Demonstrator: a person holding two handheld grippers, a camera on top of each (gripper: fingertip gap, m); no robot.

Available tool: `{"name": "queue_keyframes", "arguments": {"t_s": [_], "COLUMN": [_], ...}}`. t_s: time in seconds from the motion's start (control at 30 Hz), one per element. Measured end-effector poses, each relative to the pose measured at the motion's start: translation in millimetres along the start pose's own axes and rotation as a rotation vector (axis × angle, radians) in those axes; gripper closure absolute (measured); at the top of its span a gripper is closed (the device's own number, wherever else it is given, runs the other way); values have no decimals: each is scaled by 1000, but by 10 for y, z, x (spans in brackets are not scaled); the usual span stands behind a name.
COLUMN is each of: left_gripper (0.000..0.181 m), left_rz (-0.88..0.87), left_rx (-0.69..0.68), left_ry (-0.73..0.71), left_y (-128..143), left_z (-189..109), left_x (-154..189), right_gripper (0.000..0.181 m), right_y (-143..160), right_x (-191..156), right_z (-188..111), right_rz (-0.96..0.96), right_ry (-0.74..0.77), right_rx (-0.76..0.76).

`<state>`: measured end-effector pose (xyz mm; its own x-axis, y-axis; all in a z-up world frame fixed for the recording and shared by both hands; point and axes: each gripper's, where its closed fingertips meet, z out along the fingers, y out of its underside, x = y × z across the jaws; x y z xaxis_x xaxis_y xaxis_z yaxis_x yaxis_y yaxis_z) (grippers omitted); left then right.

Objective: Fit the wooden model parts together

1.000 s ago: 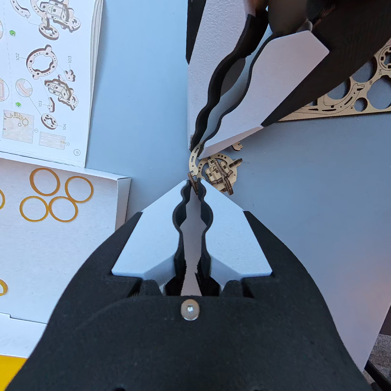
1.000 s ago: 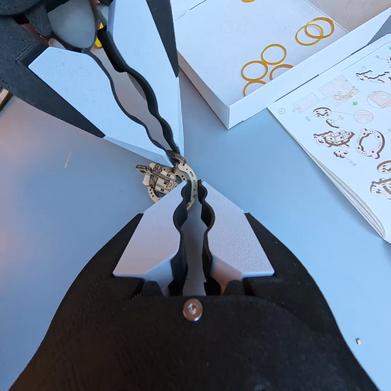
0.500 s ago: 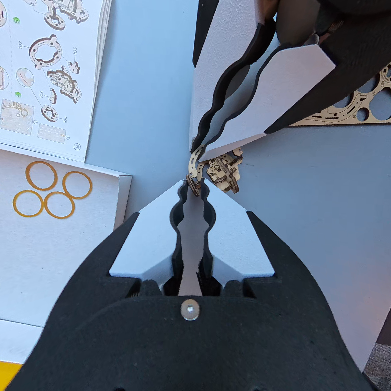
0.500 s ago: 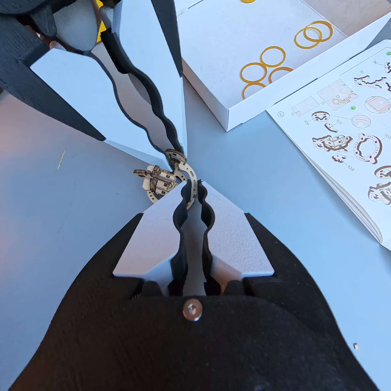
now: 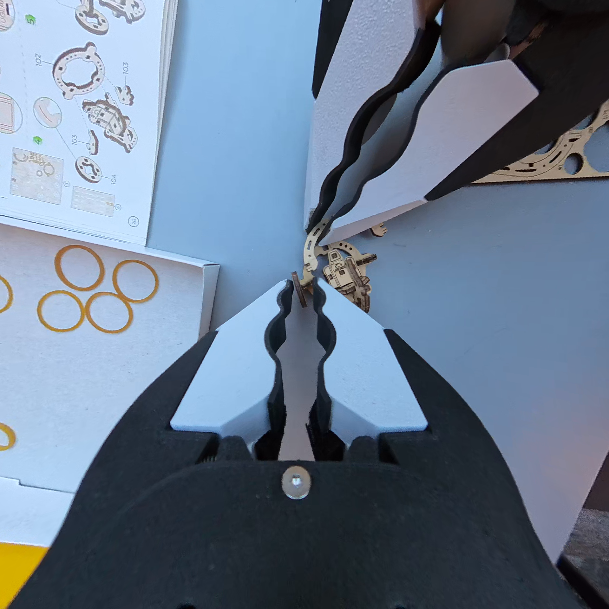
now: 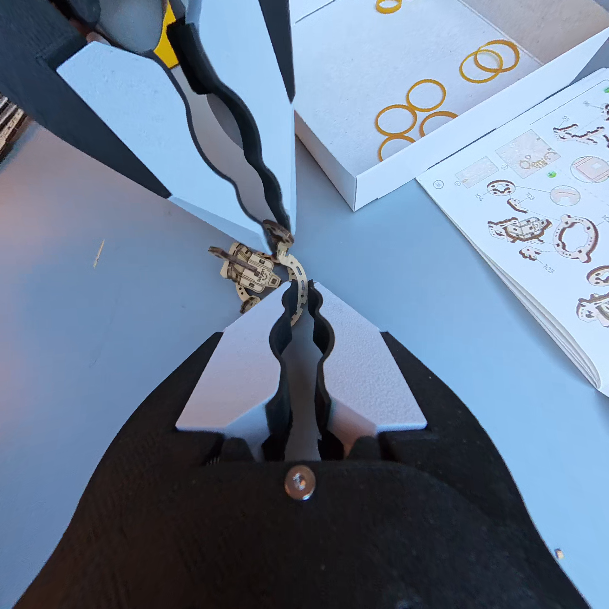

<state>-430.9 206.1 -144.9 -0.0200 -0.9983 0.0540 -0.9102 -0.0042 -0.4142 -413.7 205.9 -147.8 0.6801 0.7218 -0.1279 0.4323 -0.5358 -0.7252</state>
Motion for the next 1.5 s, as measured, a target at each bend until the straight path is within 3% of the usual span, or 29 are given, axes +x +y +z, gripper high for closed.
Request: {"name": "queue_keyframes", "arguments": {"t_s": [0.4, 0.57, 0.73, 1.13, 1.5], "left_gripper": [166, 150, 168, 156, 174], "left_rz": [-158, -313, -172, -138, -161], "left_rx": [77, 25, -12, -31, -53], "left_ry": [65, 138, 38, 114, 165], "left_y": [-91, -93, -47, -26, 49], "left_z": [-126, -164, -135, -134, -39], "left_x": [-58, 4, -22, 51, 46], "right_gripper": [177, 177, 177, 177, 177], "right_y": [-37, -38, -43, -53, -50], "right_x": [1, -18, -29, -26, -29], "right_z": [6, 27, 34, 41, 62], "right_rz": [-23, -30, -36, -43, -48], "right_ry": [0, -2, -2, 0, 1], "right_rx": [7, 0, 2, 5, 2]}}
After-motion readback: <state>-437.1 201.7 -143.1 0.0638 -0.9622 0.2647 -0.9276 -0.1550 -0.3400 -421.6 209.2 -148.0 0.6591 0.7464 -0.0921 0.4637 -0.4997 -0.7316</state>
